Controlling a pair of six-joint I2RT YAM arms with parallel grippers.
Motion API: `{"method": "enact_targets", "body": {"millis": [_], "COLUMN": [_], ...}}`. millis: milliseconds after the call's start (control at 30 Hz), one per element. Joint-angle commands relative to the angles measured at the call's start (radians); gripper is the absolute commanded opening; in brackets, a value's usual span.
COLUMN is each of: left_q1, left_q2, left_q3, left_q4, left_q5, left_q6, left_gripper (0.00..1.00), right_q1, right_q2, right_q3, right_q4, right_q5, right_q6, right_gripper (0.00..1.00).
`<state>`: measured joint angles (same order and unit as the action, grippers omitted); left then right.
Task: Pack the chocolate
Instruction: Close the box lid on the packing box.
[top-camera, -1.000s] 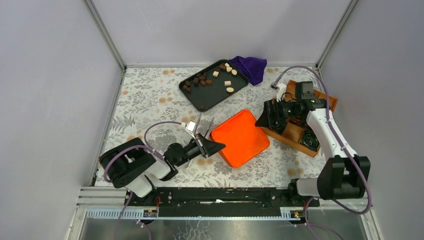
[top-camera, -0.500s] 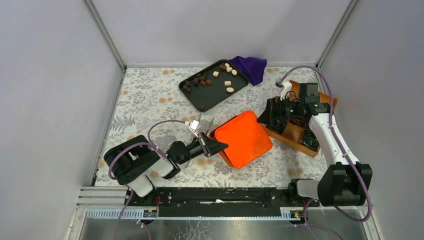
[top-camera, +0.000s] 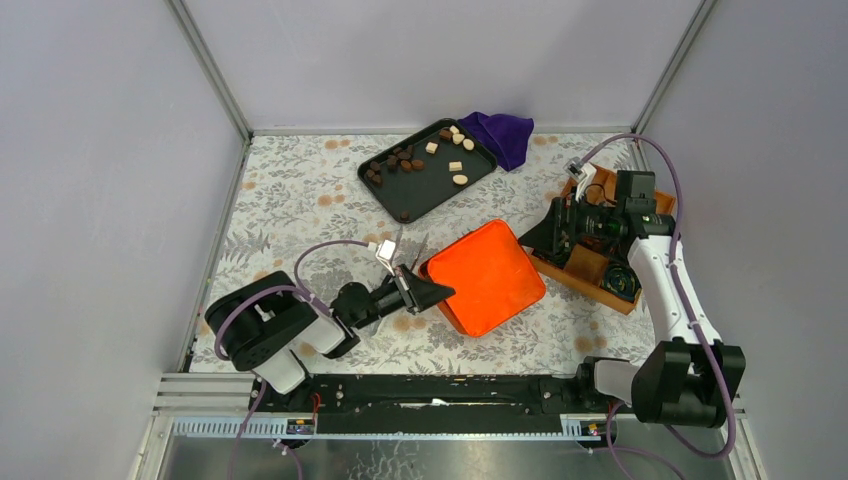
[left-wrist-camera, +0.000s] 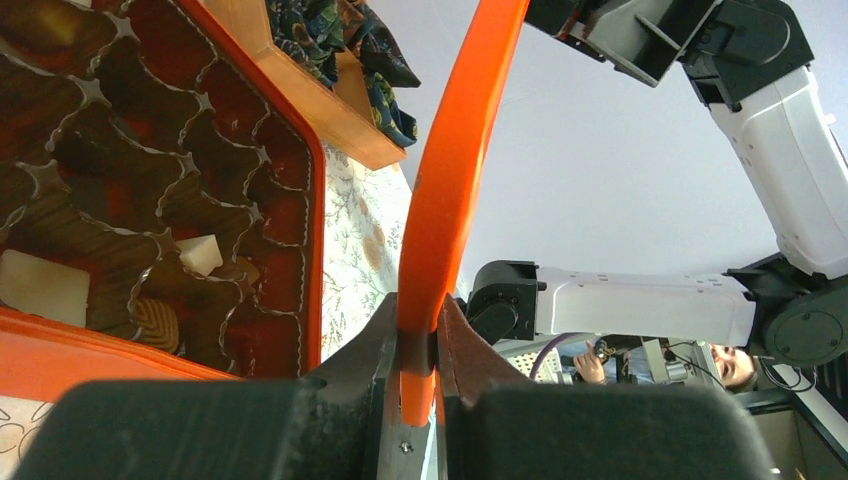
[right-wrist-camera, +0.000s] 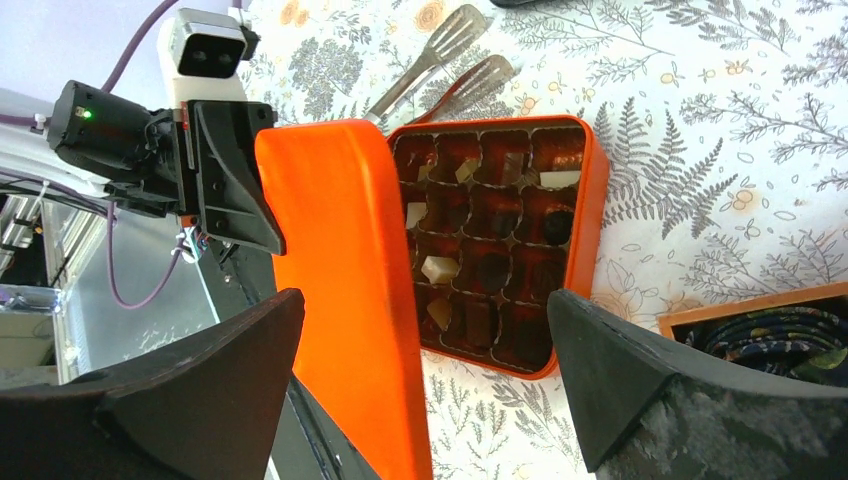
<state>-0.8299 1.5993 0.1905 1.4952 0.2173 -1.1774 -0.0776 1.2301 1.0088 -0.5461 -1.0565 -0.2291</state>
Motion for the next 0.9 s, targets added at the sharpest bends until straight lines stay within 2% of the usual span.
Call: {"method": "enact_targets", "body": {"millis": [0, 467, 867], "left_q1": [0.005, 0.005, 0.005], "left_q2": [0.017, -0.050, -0.109], "left_q3": [0.019, 0.070, 0.141], "left_q4": [0.106, -0.155, -0.398], "left_q5": [-0.022, -0.070, -0.097], "left_q6": [-0.019, 0.051, 0.090], "left_gripper": [0.00, 0.00, 0.00], "right_q1": [0.001, 0.001, 0.001], "right_q2": [-0.041, -0.060, -0.052], "right_q3": [-0.011, -0.029, -0.036], "right_q4": [0.053, 0.104, 0.113], "right_q5": [-0.045, 0.055, 0.037], "right_q6": [-0.005, 0.043, 0.056], "right_gripper": [1.00, 1.00, 1.00]}}
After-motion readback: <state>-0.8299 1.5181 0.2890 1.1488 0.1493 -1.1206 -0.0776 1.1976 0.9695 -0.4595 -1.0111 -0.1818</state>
